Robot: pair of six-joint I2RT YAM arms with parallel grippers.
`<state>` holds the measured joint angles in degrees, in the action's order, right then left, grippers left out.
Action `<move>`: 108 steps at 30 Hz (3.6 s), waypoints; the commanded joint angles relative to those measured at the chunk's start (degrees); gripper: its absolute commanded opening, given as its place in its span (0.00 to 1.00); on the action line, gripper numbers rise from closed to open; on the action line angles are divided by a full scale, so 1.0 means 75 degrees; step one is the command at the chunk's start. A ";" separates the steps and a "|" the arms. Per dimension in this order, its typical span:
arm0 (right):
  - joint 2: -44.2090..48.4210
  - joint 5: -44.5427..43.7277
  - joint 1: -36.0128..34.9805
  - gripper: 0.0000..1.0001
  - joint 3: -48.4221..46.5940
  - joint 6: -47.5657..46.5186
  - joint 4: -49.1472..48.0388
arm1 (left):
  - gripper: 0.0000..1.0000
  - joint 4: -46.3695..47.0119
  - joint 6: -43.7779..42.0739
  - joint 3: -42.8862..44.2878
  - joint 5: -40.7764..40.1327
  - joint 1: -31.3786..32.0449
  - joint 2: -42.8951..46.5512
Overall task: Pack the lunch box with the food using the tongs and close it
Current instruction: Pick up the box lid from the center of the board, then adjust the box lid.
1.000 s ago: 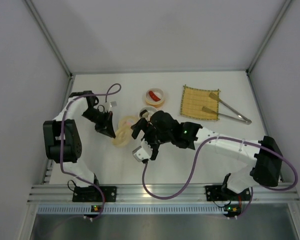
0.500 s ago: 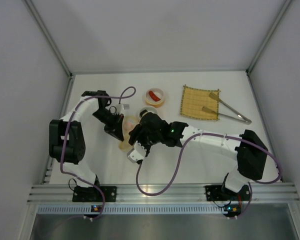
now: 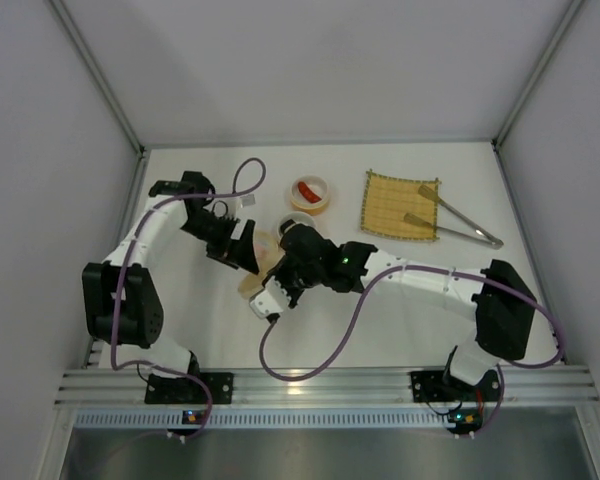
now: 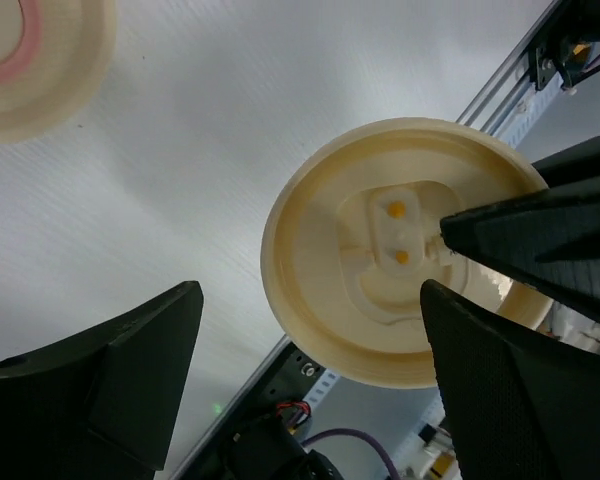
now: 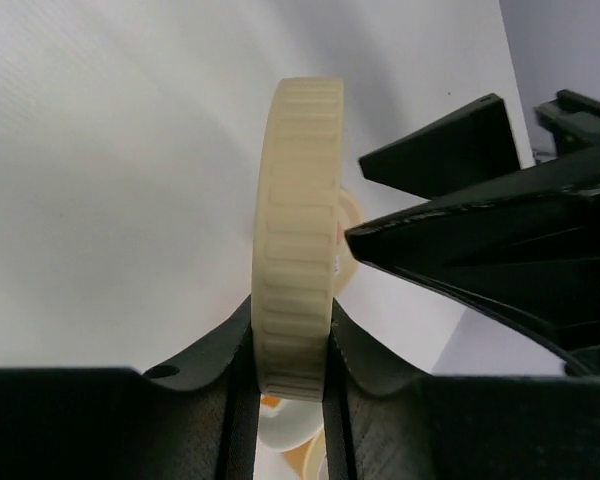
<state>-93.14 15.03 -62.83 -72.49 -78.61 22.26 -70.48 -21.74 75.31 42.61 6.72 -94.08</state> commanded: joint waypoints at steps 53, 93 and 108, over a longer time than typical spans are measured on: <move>0.1544 0.3622 0.4909 0.00 0.0735 1.9668 -0.8066 | 0.97 1.4833 1.1792 -0.4264 -0.0607 0.0721 0.3838; 0.0853 0.3352 0.4287 0.00 0.0712 1.9868 -0.8019 | 0.61 1.6053 1.2976 -0.3889 -0.0631 0.1248 0.3123; 0.0724 0.3211 0.4299 0.00 0.0525 1.9985 -0.7984 | 0.52 1.6182 1.3128 -0.3924 -0.0513 0.1272 0.3169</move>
<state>-87.20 40.73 -29.89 -65.30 70.78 -33.21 45.58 76.27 44.36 38.06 15.86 -71.05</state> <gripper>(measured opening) 0.235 0.521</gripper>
